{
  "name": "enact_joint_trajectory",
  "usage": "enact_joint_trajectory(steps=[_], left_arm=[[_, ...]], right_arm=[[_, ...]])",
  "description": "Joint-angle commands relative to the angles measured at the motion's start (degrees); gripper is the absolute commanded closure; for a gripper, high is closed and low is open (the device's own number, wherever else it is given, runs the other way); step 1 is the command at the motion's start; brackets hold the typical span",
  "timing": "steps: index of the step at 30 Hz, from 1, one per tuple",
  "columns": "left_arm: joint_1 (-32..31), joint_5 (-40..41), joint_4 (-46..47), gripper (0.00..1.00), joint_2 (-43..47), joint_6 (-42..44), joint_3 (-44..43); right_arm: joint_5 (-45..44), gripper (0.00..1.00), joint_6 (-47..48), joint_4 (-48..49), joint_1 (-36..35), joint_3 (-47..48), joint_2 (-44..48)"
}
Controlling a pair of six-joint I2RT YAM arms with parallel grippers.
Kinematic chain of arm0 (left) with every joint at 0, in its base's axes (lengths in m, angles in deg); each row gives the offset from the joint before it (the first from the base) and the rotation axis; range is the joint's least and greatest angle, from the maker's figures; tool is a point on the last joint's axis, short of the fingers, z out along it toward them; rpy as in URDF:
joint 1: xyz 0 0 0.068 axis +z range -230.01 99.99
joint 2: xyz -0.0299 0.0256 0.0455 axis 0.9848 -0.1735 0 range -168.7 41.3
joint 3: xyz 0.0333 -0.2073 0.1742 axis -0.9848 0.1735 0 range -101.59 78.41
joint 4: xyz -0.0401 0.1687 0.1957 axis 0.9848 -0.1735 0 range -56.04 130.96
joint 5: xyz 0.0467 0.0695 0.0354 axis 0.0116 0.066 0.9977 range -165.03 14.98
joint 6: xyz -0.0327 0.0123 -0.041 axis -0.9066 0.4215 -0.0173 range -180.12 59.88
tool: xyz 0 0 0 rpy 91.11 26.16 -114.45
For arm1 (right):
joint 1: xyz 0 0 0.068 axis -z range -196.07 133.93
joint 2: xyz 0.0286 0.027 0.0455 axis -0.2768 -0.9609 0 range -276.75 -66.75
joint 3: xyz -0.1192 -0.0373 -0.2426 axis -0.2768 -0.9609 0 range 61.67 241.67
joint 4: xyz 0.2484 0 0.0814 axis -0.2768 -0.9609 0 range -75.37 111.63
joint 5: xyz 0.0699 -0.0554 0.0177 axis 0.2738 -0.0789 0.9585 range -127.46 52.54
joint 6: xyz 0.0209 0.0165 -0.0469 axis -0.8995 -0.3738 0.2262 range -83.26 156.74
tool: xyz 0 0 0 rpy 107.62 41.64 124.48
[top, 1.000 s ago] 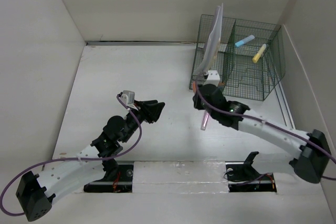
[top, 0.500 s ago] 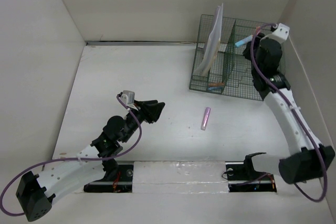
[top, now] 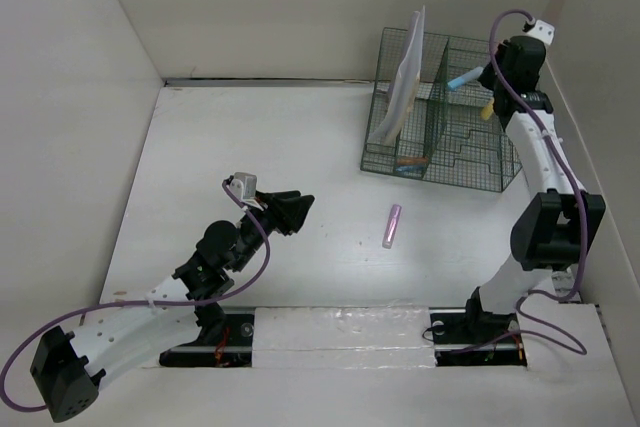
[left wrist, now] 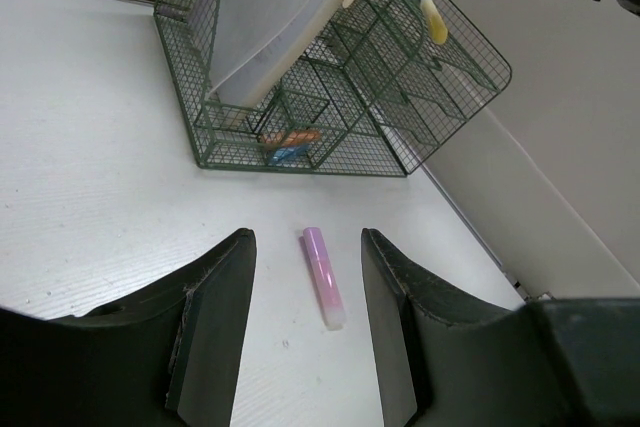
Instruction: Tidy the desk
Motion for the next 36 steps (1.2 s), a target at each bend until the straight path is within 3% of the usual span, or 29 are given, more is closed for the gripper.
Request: enact_joint_trajectory(steps=[1, 3, 6, 11, 14, 15, 18, 19, 22, 25, 29, 30, 33, 35, 36], left_arm=[[0.23, 0.00, 2.62, 0.58, 0.79, 0.31, -1.01], [0.23, 0.17, 2.53, 0.58, 1.22, 0.31, -0.93], [0.23, 0.18, 2.70, 0.58, 1.14, 0.31, -0.75], [0.23, -0.17, 2.70, 0.58, 0.52, 0.22, -1.01], [0.23, -0.18, 2.96, 0.58, 0.79, 0.22, -0.84], [0.23, -0.26, 2.88, 0.58, 0.79, 0.13, -0.84], [0.23, -0.44, 3.05, 0.58, 0.70, 0.04, -0.84], [0.23, -0.44, 3.05, 0.58, 0.52, 0.04, -0.84], [0.23, -0.79, 3.23, 0.58, 0.26, 0.04, -0.84], [0.23, -0.70, 3.14, 0.58, 0.26, -0.05, -1.01], [0.23, -1.75, 3.58, 0.58, 0.26, -0.40, -0.92], [0.23, -2.02, 3.49, 0.58, 0.26, -0.40, -0.92], [0.23, -2.37, 3.84, 0.58, 0.79, -0.57, -0.75], [0.23, -2.37, 4.02, 0.58, 0.53, -0.75, -0.57], [0.23, -2.37, 4.02, 0.58, 0.52, -0.75, -0.57]], right_arm=[[1.51, 0.74, 0.27, -0.63, 2.24, 7.92, -2.51], [0.80, 0.68, 0.27, -1.70, 2.25, 9.08, -3.65], [0.80, 0.47, 0.36, -1.70, 2.77, 9.52, -3.05], [1.24, 0.39, 0.44, -3.89, 2.77, 11.54, -1.03], [2.21, 0.37, -0.08, -0.74, 1.21, 6.30, 5.64], [2.12, 0.38, -0.34, -0.03, 0.41, 4.35, 7.75], [2.56, 0.57, -1.13, 3.04, -5.02, -7.32, 18.29], [2.99, 0.75, -1.57, 3.83, -6.88, -11.19, 21.27], [1.52, 0.94, -2.37, 5.34, -16.71, -25.26, 31.48], [-1.21, 0.99, -3.33, 0.17, -26.19, -34.49, 36.94], [-7.26, 0.99, -9.20, -11.07, -35.16, -43.11, 40.02], [-7.89, 0.98, -10.79, -12.32, -36.50, -44.87, 40.37], [-6.32, 0.75, -11.94, -12.51, -39.76, -51.46, 40.47], [-2.47, 0.37, -14.57, -9.80, -42.12, -55.41, 38.02], [-2.45, 0.37, -14.58, -9.78, -42.14, -55.43, 38.00]])
